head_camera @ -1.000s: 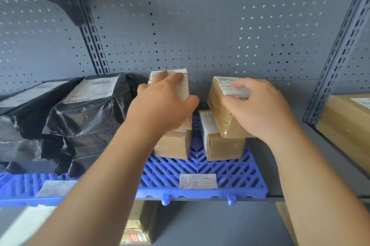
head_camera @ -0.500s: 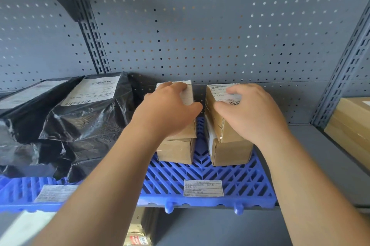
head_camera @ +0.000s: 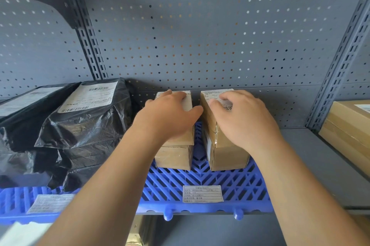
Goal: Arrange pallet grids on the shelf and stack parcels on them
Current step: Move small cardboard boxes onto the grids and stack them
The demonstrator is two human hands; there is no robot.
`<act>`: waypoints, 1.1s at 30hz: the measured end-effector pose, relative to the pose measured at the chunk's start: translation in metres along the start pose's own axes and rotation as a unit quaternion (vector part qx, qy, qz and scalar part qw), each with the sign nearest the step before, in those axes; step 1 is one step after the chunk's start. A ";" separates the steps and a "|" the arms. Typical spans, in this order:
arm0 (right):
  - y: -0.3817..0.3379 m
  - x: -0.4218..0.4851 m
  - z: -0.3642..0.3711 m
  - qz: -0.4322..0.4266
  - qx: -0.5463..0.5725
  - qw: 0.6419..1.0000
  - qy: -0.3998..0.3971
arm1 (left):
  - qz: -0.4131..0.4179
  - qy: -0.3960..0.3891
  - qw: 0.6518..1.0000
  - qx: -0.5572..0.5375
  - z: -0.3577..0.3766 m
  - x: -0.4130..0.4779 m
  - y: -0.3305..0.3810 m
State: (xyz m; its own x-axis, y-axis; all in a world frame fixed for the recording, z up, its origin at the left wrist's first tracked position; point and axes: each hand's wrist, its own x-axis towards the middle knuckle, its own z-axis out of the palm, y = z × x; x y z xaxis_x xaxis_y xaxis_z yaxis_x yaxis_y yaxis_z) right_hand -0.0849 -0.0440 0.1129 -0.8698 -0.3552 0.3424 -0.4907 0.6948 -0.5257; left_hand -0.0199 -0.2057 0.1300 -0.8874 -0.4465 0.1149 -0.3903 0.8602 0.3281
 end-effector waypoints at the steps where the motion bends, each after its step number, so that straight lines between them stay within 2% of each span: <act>1: 0.000 0.000 0.000 -0.003 0.005 1.000 0.001 | 0.000 0.000 1.000 -0.004 0.000 0.000 0.000; 13: 0.004 0.002 -0.006 -0.006 0.067 0.996 0.054 | 0.029 0.076 0.990 -0.112 -0.010 -0.003 -0.009; 21: 0.012 0.002 -0.012 0.008 0.105 0.992 0.066 | 0.017 0.124 0.975 -0.184 -0.012 -0.005 -0.013; 29: 0.027 0.002 -0.010 0.034 0.206 0.975 0.077 | -0.017 0.168 0.925 -0.340 0.001 -0.006 -0.014; 33: 0.037 -0.001 -0.006 0.075 0.288 0.953 0.064 | -0.041 0.190 0.885 -0.423 0.011 -0.008 -0.016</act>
State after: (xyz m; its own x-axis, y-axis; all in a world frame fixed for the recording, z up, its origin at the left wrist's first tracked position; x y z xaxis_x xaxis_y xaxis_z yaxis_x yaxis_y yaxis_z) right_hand -0.1020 -0.0139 0.0976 -0.9371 -0.1738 0.3027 -0.3401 0.2606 -0.9035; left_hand -0.0096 -0.2134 0.1133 -0.6550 -0.6879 0.3125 0.0160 0.4009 0.9160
